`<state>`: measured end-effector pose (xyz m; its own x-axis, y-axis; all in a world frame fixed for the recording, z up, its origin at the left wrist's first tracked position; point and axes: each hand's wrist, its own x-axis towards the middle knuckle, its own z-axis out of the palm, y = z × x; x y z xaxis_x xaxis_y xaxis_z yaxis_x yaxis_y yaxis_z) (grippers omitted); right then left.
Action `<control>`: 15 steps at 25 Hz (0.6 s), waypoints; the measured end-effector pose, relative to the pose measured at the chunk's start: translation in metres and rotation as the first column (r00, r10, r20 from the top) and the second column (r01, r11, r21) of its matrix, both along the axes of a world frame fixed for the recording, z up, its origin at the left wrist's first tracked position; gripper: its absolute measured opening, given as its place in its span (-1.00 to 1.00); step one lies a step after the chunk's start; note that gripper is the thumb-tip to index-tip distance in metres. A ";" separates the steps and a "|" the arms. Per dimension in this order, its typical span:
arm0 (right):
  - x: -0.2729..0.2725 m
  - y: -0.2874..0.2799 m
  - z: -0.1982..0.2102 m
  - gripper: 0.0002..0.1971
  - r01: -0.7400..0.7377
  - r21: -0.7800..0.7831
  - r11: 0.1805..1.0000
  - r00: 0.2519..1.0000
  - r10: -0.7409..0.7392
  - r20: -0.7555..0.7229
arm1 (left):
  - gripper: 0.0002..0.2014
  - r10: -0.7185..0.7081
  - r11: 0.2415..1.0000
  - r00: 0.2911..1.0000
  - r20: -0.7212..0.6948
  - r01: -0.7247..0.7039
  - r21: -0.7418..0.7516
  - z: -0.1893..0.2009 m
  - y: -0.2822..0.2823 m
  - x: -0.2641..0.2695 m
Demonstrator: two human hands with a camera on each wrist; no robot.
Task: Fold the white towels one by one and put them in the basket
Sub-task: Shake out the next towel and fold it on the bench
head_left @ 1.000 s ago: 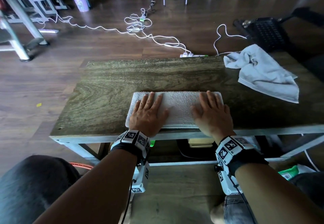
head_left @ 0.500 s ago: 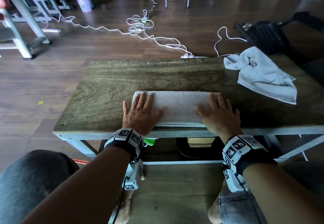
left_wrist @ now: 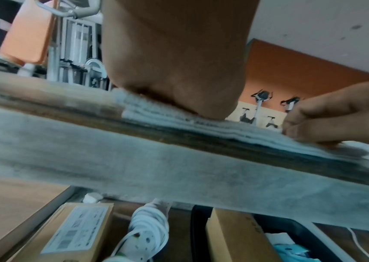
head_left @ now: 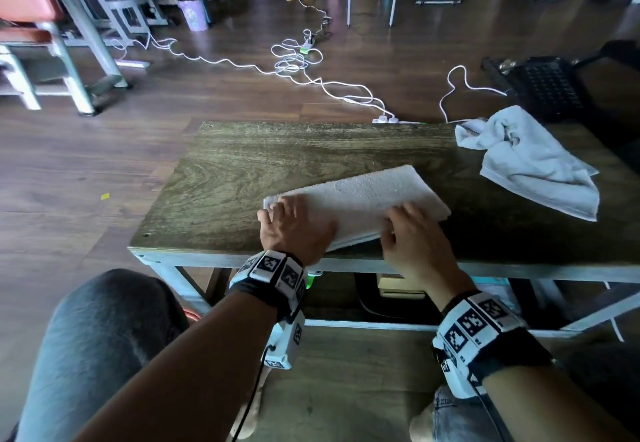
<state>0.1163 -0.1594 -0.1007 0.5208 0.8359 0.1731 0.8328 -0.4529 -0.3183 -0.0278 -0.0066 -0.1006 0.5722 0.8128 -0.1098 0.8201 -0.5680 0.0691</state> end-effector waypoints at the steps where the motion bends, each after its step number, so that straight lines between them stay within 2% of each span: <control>1: 0.004 -0.002 0.002 -0.70 0.006 -0.044 0.999 1.000 -0.007 -0.026 | -0.16 0.023 0.999 0.999 0.038 -0.025 0.049 0.007 -0.007 0.000; 3: 0.007 -0.008 0.003 -0.55 0.044 -0.097 0.994 0.999 -0.042 0.024 | -0.39 0.055 0.997 0.980 0.191 -0.064 0.040 0.018 -0.016 -0.007; 5: 0.003 -0.012 0.003 -0.54 0.059 -0.092 0.994 0.997 -0.054 0.054 | -0.57 0.032 0.999 0.964 0.263 -0.025 -0.028 0.020 -0.018 -0.022; 7: -0.001 -0.013 0.002 -0.47 0.014 -0.092 0.996 1.000 -0.015 -0.009 | -0.51 -0.028 0.994 0.965 0.261 0.055 -0.097 0.013 -0.019 -0.038; 11: -0.003 -0.018 0.001 -0.24 -0.042 -0.189 0.981 0.998 0.031 -0.061 | -0.30 -0.198 0.970 0.937 0.288 0.229 -0.079 0.008 -0.017 -0.055; 13: -0.005 -0.021 -0.001 -0.10 -0.068 -0.281 0.957 0.998 0.060 -0.036 | -0.21 -0.221 0.962 0.944 0.246 0.253 -0.107 0.010 -0.015 -0.056; 15: -0.008 -0.021 -0.004 -0.01 -0.065 -0.279 0.958 0.998 0.069 0.003 | -0.18 -0.236 0.957 0.942 0.237 0.268 -0.112 0.009 -0.016 -0.054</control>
<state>0.1087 -0.1807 -0.1046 0.4613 0.8848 -0.0653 0.8673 -0.4652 -0.1772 -0.0821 -0.0230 -0.0918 0.7789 0.6242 -0.0617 0.6070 -0.7253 0.3249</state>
